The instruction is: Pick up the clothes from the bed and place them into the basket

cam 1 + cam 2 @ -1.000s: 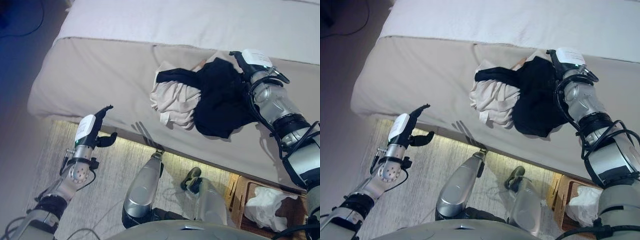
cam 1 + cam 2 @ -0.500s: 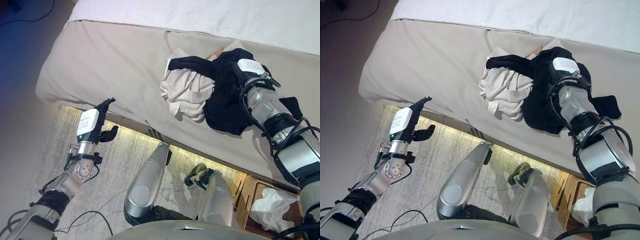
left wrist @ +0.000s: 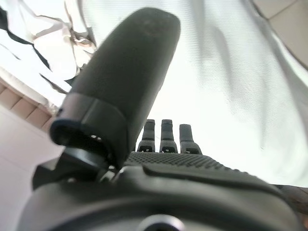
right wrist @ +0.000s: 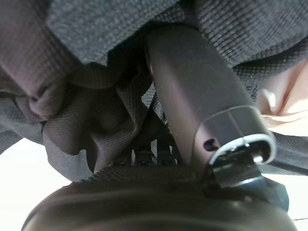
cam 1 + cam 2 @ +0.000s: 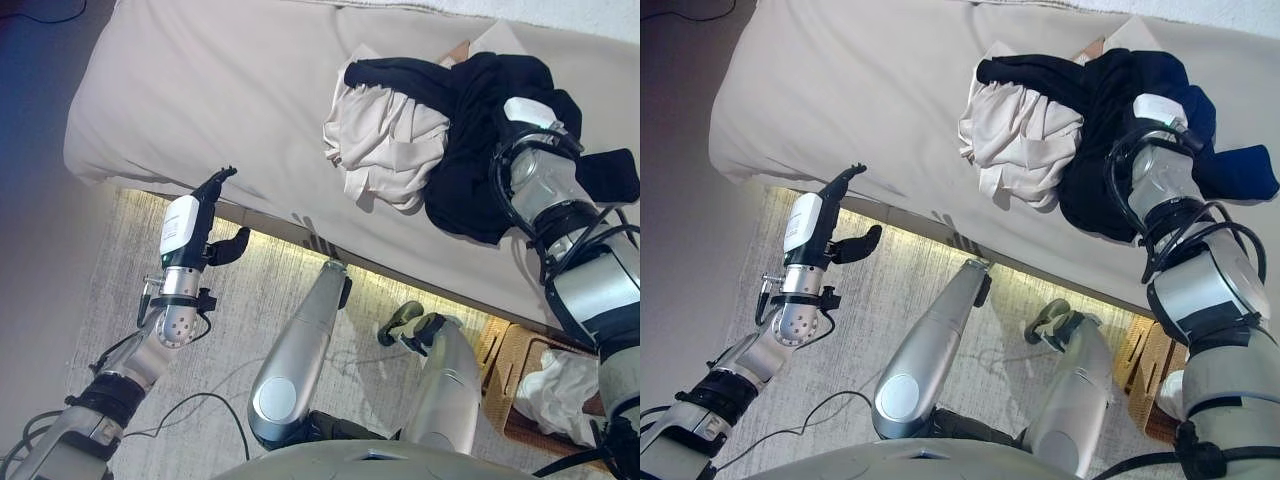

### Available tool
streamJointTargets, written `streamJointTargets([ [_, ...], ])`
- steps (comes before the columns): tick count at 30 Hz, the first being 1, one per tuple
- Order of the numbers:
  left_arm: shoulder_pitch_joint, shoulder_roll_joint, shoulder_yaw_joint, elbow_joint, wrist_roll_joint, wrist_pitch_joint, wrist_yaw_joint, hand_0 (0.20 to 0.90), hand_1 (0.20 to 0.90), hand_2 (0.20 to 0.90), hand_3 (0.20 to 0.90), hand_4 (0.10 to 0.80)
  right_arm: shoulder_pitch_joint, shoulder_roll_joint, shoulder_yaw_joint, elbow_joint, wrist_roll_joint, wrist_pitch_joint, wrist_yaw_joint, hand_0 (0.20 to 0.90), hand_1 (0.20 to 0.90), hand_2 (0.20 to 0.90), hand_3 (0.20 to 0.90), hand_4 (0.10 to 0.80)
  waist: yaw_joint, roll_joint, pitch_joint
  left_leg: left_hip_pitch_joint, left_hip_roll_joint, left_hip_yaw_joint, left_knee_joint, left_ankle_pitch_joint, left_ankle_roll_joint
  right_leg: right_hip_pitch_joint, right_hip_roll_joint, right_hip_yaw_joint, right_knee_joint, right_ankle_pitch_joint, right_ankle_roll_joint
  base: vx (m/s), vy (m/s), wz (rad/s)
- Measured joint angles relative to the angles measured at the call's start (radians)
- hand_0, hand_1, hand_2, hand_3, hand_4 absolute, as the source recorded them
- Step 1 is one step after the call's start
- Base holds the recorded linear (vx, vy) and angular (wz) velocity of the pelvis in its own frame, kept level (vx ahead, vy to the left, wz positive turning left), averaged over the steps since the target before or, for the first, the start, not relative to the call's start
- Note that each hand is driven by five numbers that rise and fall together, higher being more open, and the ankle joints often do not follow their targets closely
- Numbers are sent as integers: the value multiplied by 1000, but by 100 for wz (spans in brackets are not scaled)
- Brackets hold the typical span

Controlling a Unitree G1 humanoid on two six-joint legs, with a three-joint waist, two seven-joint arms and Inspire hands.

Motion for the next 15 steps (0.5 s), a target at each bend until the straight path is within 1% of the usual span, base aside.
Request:
streamJointTargets([
  [3,-3,0,-1,-11,-5,-2,4,900,900,900,900,800,-35,1,2,9,1,-2,-2,900,900,900,900,800,-7,3,1,-40,2,5,17,-1,-1,-48,2,14,26,0,-1,-53,-2,-2],
  [4,-7,0,-1,-15,-4,-2,4,900,900,900,900,800,-49,0,2,12,4,-4,-1,818,818,818,804,704,-11,3,1,-55,4,4,17,-4,-6,-66,3,15,28,0,-1,-53,-5,3],
  [5,-11,0,-1,-18,-4,-2,4,900,900,900,900,800,-63,-1,5,14,8,-7,-1,676,676,676,639,539,-15,3,1,-67,6,5,15,-4,-6,-78,4,17,29,0,-1,-58,-10,5],
  [6,-20,0,-1,-18,-4,-2,4,900,900,900,900,800,-74,-1,8,15,13,-13,-1,300,300,300,200,100,-16,3,1,-76,10,7,13,-5,-8,-89,5,17,29,0,-1,-53,-12,3],
  [8,-27,0,-1,-18,-5,-1,4,900,900,900,900,800,-81,-3,9,15,40,-31,-12,300,300,300,200,100,-16,3,1,-85,15,10,15,-6,-10,-99,7,21,30,0,-1,-30,-9,-2],
  [11,-31,1,-1,-18,-5,2,4,900,900,900,900,800,-81,-6,9,21,56,-63,-30,300,300,300,200,100,-20,3,1,-81,17,10,13,-6,-11,-102,23,36,28,0,-1,-14,-2,-6],
  [15,-35,1,-1,-18,-25,6,4,900,900,900,900,800,-70,-8,8,21,78,-83,-35,300,300,300,200,100,-23,3,1,-71,18,13,13,-6,-10,-95,33,48,19,0,-1,2,4,-8],
])
